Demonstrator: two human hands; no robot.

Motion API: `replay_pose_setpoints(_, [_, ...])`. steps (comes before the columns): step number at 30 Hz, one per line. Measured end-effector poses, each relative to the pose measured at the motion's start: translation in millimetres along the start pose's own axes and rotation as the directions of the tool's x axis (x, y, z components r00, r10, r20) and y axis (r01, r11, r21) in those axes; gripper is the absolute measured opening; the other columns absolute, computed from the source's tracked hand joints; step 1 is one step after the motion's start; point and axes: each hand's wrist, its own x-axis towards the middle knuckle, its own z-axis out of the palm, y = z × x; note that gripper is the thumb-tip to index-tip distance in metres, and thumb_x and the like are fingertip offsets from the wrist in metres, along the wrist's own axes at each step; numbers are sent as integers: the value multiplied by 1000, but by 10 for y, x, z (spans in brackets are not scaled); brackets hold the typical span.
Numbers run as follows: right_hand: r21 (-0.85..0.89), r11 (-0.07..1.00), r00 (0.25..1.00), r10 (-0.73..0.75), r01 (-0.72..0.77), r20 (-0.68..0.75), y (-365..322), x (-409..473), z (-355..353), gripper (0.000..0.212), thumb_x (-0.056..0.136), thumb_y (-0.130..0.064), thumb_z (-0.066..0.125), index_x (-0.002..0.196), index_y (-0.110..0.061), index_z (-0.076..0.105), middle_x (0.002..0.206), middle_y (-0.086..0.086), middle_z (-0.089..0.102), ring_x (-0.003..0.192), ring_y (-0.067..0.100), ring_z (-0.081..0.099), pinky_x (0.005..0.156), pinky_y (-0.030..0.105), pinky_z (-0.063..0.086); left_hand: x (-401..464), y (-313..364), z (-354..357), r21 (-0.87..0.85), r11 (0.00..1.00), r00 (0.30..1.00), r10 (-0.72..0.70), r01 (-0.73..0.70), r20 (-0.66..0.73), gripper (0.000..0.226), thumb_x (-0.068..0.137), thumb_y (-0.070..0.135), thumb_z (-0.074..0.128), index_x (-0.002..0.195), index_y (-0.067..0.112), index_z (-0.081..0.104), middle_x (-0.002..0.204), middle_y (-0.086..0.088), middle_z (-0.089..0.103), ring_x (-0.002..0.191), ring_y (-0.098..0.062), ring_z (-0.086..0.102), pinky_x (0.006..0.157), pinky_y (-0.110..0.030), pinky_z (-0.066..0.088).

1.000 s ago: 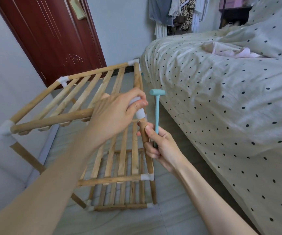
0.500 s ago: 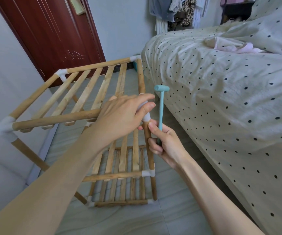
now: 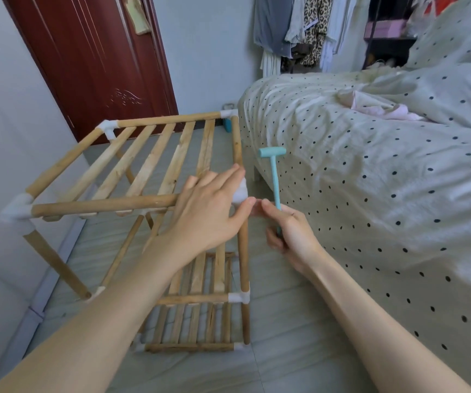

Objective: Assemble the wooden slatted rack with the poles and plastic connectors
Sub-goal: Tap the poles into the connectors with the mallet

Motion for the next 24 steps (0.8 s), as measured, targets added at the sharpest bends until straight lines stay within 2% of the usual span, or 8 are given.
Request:
replay_pose_setpoints(2, [-44, 999, 998, -22, 19, -62, -137, 49, 1, 21, 97, -26, 49, 100, -17, 68, 84, -10, 72, 39, 11, 24, 40, 19, 15, 6, -4, -19, 7, 1000, 1000, 15, -16, 16, 75, 86, 63, 8, 149, 24, 22, 155, 10, 23, 133, -15, 34, 98, -32, 26])
replay_pose_setpoints(6, [-91, 996, 994, -32, 22, -105, -350, 190, 122, 22, 96, -27, 50, 105, -13, 64, 78, -8, 68, 37, 9, 28, 36, 15, 17, -17, -27, -6, -15, 1000, 1000, 1, -2, -12, 66, 92, 59, 34, 148, 24, 25, 154, 10, 25, 130, -15, 37, 95, -29, 24])
replay_pose_setpoints(10, [-154, 986, 988, -79, 59, -129, -478, 396, 262, 25, 95, -27, 53, 108, -9, 65, 77, -6, 62, 36, 5, 31, 34, 16, 22, -60, -76, 24, -106, 994, 995, -9, -2, -104, 61, 87, 54, 48, 137, 20, 47, 140, 6, 49, 111, -19, 55, 86, -27, 25])
replay_pose_setpoints(13, [-307, 945, 981, -155, 114, -112, -555, 572, 345, 30, 95, -28, 53, 114, -7, 65, 75, -3, 50, 37, 0, 37, 39, 10, 27, -135, -203, 0, -160, 987, 987, 5, -31, -161, 62, 76, 52, 43, 125, 20, 60, 123, 7, 63, 99, -16, 61, 85, -25, 25])
replay_pose_setpoints(17, [-558, 803, 968, -251, 209, 2, -523, 731, 485, 42, 96, -31, 51, 108, 7, 63, 71, -6, 41, 53, 2, 43, 53, 12, 32, -368, -573, -73, -249, 969, 984, -34, -11, -176, 57, 65, 49, 45, 117, 32, 62, 114, 24, 59, 98, -4, 51, 83, -21, 20])
replay_pose_setpoints(19, [-560, 795, 966, -255, 233, 39, -463, 753, 565, 35, 97, -31, 48, 106, -2, 67, 76, -7, 42, 63, 2, 42, 62, 14, 35, -509, -797, -140, -334, 943, 983, -65, 5, -169, 49, 63, 44, 44, 109, 38, 61, 107, 26, 57, 97, -2, 48, 83, -22, 21])
replay_pose_setpoints(22, [-506, 835, 970, -242, 216, 16, -439, 750, 673, 20, 98, -27, 46, 98, -22, 65, 74, -5, 44, 61, 6, 41, 56, 18, 40, -749, -1144, -268, -477, 877, 991, -104, 53, -82, 50, 65, 41, 39, 112, 56, 50, 110, 29, 53, 109, -1, 44, 97, -21, 19])
replay_pose_setpoints(24, [-648, 721, 941, -338, 245, -20, -455, 803, 715, 23, 98, -26, 47, 86, -17, 64, 80, 0, 51, 69, 12, 48, 68, 27, 42, -909, -1362, -369, -498, 860, 993, -112, 112, 30, 56, 66, 46, 35, 114, 73, 39, 118, 31, 45, 120, -4, 36, 107, -29, 16])
